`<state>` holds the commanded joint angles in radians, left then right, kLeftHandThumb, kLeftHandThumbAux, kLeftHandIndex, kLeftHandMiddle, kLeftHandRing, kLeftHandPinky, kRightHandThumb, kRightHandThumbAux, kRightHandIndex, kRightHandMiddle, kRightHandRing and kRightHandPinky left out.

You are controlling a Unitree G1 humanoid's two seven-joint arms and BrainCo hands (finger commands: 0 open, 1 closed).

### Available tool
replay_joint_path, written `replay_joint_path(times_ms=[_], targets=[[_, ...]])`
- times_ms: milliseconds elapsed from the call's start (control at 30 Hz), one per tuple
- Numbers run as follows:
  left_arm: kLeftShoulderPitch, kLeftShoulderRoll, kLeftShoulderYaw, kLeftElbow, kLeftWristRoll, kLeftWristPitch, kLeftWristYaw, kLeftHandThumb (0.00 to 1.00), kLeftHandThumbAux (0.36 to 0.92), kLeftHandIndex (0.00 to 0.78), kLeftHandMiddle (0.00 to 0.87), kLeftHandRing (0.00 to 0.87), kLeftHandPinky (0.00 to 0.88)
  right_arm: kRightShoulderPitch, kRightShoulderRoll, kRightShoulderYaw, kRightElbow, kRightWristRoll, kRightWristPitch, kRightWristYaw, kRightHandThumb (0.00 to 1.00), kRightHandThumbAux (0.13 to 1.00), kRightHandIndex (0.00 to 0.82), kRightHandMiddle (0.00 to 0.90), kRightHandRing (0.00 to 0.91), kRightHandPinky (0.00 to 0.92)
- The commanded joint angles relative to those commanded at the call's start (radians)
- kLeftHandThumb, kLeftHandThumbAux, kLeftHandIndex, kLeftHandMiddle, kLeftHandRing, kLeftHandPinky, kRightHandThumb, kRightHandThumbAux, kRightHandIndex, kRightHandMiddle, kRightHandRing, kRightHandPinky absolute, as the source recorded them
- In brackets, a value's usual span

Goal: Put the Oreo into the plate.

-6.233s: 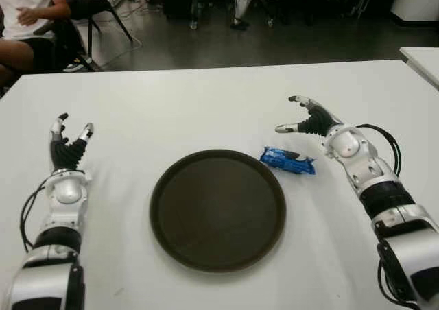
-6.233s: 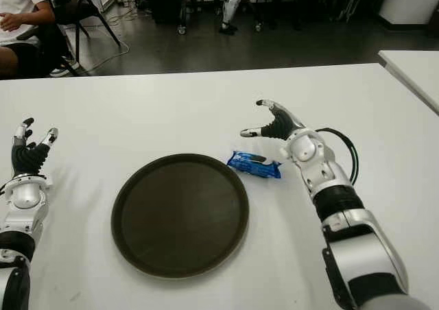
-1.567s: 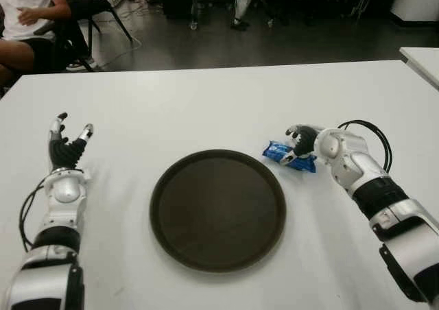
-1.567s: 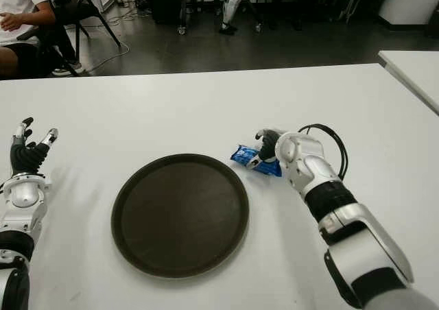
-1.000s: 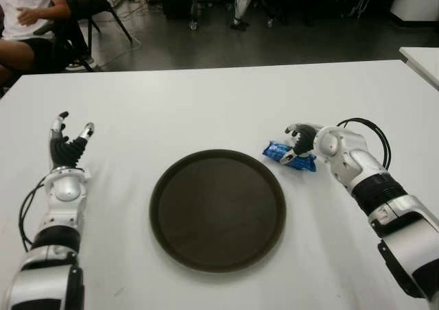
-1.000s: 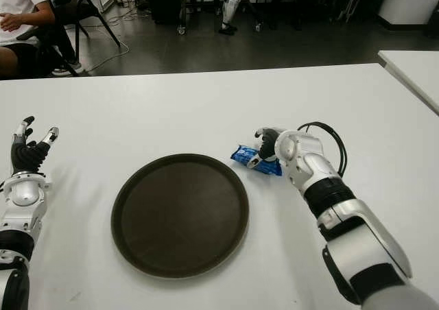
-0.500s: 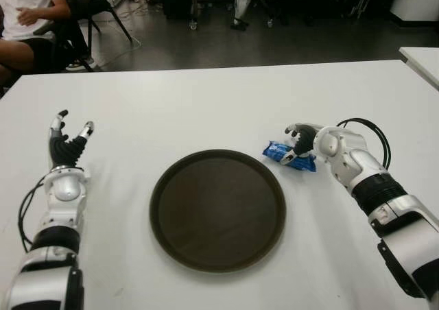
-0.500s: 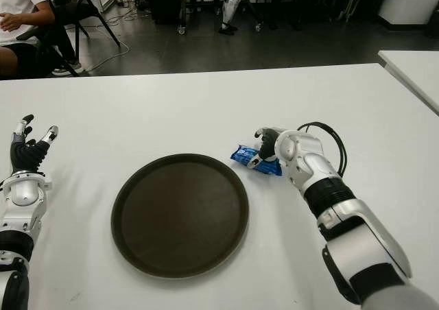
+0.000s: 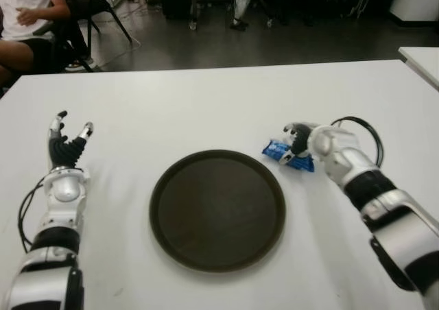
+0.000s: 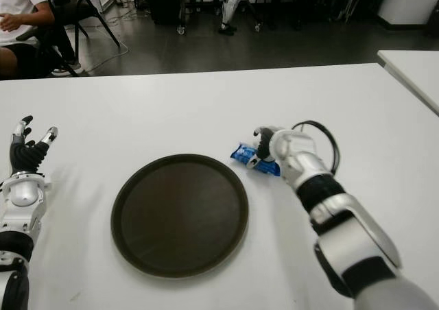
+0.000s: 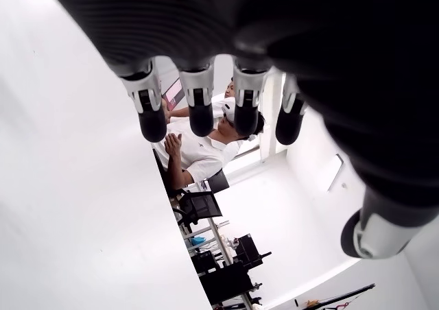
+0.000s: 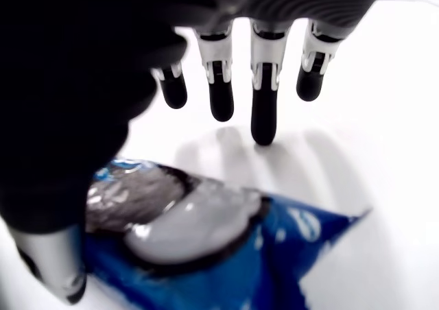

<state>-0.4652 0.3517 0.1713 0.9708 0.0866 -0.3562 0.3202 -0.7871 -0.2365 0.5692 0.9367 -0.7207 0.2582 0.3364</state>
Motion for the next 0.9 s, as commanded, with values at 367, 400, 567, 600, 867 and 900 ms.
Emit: replay_joint_path(times_ms=[367, 400, 567, 600, 867, 900], targets=[[0.008, 0.003, 0.001, -0.013, -0.004, -0.002, -0.009, 0.000, 0.589, 0.000, 0.000, 0.000, 0.000, -0.053, 0.053, 0.011, 0.133, 0.001, 0.033, -0.024, 0.000, 0.731, 0.122, 0.156, 0.141, 0.085], [0.008, 0.004, 0.000, -0.012, -0.003, -0.004, -0.011, 0.000, 0.585, 0.000, 0.000, 0.000, 0.000, -0.056, 0.054, 0.011, 0.143, 0.002, 0.031, -0.026, 0.000, 0.733, 0.125, 0.157, 0.141, 0.083], [0.007, 0.008, -0.003, -0.002, 0.001, -0.007, -0.012, 0.000, 0.578, 0.000, 0.000, 0.000, 0.000, -0.066, 0.060, 0.004, 0.172, 0.009, 0.027, -0.034, 0.000, 0.731, 0.125, 0.157, 0.136, 0.078], [0.007, 0.009, -0.004, -0.002, 0.002, -0.007, -0.012, 0.000, 0.576, 0.000, 0.000, 0.000, 0.000, -0.068, 0.061, 0.002, 0.175, 0.011, 0.028, -0.037, 0.000, 0.730, 0.126, 0.157, 0.134, 0.077], [0.000, 0.013, -0.009, 0.012, 0.018, -0.006, 0.003, 0.000, 0.581, 0.000, 0.000, 0.000, 0.000, -0.071, 0.068, -0.018, 0.194, 0.023, 0.028, -0.063, 0.000, 0.724, 0.124, 0.154, 0.127, 0.073], [0.000, 0.011, -0.005, 0.012, 0.013, -0.006, -0.003, 0.000, 0.583, 0.000, 0.000, 0.000, 0.000, -0.071, 0.068, -0.021, 0.196, 0.024, 0.026, -0.064, 0.000, 0.725, 0.124, 0.155, 0.129, 0.075]])
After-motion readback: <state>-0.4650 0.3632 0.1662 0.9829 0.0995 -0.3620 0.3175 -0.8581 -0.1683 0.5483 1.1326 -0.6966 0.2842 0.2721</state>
